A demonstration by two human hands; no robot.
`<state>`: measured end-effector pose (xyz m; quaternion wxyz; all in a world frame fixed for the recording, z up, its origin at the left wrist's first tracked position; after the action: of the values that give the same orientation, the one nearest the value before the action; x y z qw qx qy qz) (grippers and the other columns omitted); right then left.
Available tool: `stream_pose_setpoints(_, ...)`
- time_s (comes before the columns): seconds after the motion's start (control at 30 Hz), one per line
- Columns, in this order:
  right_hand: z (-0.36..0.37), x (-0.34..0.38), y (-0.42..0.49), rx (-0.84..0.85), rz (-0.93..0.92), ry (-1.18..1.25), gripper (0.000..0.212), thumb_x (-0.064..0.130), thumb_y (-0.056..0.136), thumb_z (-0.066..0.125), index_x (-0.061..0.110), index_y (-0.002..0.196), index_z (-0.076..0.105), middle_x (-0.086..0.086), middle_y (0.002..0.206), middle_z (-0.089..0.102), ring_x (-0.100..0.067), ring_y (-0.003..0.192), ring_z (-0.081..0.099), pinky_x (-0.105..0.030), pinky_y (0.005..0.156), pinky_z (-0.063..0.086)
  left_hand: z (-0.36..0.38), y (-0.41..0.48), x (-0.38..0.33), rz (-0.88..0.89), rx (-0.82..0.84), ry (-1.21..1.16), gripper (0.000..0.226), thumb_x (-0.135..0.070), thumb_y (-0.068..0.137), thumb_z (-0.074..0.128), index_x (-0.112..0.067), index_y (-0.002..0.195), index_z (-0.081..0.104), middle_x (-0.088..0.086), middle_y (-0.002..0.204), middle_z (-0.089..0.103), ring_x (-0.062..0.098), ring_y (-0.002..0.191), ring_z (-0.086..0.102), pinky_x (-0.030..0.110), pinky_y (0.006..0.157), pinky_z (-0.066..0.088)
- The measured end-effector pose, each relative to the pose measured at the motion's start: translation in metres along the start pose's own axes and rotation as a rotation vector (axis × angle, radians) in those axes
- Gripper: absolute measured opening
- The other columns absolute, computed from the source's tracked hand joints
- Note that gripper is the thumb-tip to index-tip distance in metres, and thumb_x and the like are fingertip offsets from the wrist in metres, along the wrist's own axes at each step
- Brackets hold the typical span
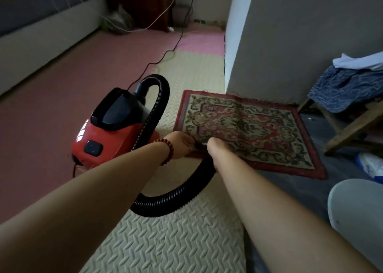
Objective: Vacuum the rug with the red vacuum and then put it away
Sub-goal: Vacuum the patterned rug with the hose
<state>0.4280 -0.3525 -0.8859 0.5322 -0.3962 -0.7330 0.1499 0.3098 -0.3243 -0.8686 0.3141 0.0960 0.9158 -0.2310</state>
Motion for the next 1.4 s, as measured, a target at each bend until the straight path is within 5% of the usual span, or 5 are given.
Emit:
stream_pose_setpoints(0.27, 0.046, 0.009, -0.027, 0.001, 0.062, 0.195, 0.036, 0.021, 0.092, 0.043, 0.003, 0.122, 0.055, -0.009, 0.093, 0.055, -0.025, 0.074, 0.051, -0.030, 0.057, 0.039, -0.032, -0.008, 0.037, 0.041, 0.036, 0.083, 0.034, -0.013, 0.090, 0.054, -0.015, 0.123, 0.061, 0.004, 0.121, 0.064, 0.019, 0.108, 0.060, 0.021, 0.087, 0.046)
stream_pose_setpoints(0.57, 0.090, 0.014, -0.044, -0.144, 0.044, 0.287, 0.054, 0.009, 0.082, 0.057, 0.007, 0.133, 0.039, -0.016, 0.128, 0.055, -0.033, 0.108, 0.058, -0.041, 0.093, 0.050, -0.045, -0.024, 0.056, 0.106, 0.070, 0.363, 0.037, -0.015, 0.094, 0.048, -0.016, 0.129, 0.056, 0.004, 0.132, 0.056, 0.022, 0.122, 0.050, 0.025, 0.098, 0.038)
stream_pose_setpoints(1.0, 0.154, 0.020, -0.046, -0.122, 0.020, 0.268, 0.060, 0.019, 0.086, 0.065, 0.009, 0.135, 0.033, -0.017, 0.137, 0.046, -0.033, 0.121, 0.051, -0.038, 0.097, 0.043, -0.042, -0.021, 0.116, 0.009, 0.152, 0.690, 0.047, -0.018, 0.087, 0.049, -0.014, 0.133, 0.041, 0.003, 0.137, 0.042, 0.024, 0.132, 0.027, 0.043, 0.109, 0.027)
stream_pose_setpoints(1.2, 0.164, 0.020, -0.043, -0.120, -0.035, 0.323, 0.059, 0.019, 0.088, 0.062, 0.013, 0.139, 0.033, -0.016, 0.136, 0.050, -0.034, 0.120, 0.053, -0.039, 0.101, 0.044, -0.034, -0.002, 0.152, -0.173, 0.162, 0.529, 0.087, -0.027, 0.069, 0.043, -0.034, 0.147, 0.007, -0.003, 0.157, -0.001, 0.038, 0.143, -0.008, 0.067, 0.106, 0.014)
stream_pose_setpoints(1.4, 0.166, 0.020, -0.043, -0.164, -0.063, 0.363, 0.056, 0.018, 0.090, 0.061, 0.015, 0.139, 0.033, -0.014, 0.135, 0.051, -0.032, 0.117, 0.055, -0.036, 0.095, 0.044, -0.037, -0.014, 0.152, -0.199, -0.038, 0.507, 0.063, -0.032, 0.082, 0.045, -0.020, 0.141, 0.026, 0.008, 0.149, 0.008, 0.041, 0.139, 0.002, 0.061, 0.110, 0.018)
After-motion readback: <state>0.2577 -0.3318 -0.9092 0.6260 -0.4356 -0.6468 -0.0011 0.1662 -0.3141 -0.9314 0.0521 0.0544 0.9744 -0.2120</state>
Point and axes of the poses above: each hand's wrist, its own y-axis towards the middle knuckle, its own z-axis out of the palm, x = y × z, the point moved 4 cm from there along y, towards the middle knuckle
